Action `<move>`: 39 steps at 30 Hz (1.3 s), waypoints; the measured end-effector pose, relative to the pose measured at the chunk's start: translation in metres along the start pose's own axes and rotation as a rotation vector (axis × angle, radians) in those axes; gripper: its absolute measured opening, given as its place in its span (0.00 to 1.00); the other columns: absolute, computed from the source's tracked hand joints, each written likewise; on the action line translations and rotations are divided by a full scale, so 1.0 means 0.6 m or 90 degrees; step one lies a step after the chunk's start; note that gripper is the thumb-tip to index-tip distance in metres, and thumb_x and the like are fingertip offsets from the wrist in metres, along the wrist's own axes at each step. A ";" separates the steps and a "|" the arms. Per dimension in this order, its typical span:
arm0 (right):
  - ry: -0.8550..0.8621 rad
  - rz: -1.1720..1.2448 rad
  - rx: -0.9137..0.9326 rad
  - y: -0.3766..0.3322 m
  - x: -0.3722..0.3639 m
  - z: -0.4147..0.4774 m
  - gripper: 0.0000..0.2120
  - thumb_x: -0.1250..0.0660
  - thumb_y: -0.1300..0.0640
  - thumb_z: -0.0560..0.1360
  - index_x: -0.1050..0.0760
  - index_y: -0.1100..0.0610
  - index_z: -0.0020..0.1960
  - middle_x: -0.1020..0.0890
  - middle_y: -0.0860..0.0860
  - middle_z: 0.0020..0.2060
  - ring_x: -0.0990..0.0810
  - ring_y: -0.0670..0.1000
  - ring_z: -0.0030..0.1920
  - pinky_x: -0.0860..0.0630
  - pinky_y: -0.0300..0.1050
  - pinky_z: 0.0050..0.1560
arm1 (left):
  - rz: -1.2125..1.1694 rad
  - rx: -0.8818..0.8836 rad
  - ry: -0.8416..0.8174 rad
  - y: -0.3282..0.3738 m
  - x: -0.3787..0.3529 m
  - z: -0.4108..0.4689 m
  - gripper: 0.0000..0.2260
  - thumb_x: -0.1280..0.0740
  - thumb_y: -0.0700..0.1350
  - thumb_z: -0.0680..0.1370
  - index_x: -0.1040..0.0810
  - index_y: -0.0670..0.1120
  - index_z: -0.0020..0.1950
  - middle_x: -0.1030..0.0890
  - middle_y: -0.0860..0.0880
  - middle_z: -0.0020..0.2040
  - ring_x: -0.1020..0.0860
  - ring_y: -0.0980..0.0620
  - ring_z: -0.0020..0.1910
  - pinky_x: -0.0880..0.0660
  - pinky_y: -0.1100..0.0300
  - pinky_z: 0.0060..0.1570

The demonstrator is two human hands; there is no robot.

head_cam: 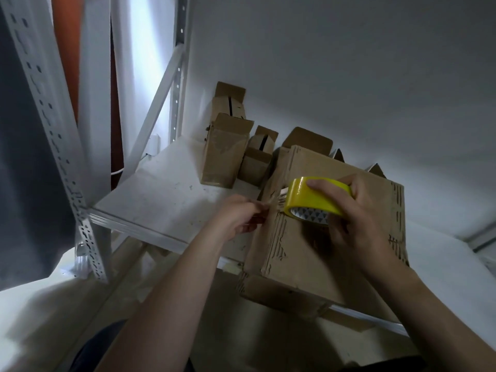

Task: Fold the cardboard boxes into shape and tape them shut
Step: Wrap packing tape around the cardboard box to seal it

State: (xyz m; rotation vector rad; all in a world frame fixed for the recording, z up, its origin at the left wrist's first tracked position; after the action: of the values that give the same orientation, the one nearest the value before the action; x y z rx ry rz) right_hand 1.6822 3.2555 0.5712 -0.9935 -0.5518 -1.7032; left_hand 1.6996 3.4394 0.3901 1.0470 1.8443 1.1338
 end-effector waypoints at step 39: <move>-0.081 -0.149 0.040 0.034 0.085 -0.019 0.41 0.26 0.63 0.71 0.36 0.37 0.76 0.29 0.54 0.53 0.31 0.53 0.50 0.32 0.45 0.41 | 0.323 -0.240 0.027 0.028 -0.089 -0.137 0.28 0.50 0.62 0.84 0.53 0.58 0.83 0.37 0.51 0.80 0.35 0.47 0.77 0.36 0.42 0.74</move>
State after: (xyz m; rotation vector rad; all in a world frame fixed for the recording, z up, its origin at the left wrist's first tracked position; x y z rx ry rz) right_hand 1.6913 3.2117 0.6048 -1.0277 -0.8273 -1.8235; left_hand 1.6545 3.3688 0.4432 1.3018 1.3437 1.7287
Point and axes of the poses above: each hand's wrist, its own z-axis towards the middle knuckle, its own x-axis out of the back of the hand, y = z × x, the point moved 10 cm from there along z, towards the middle knuckle
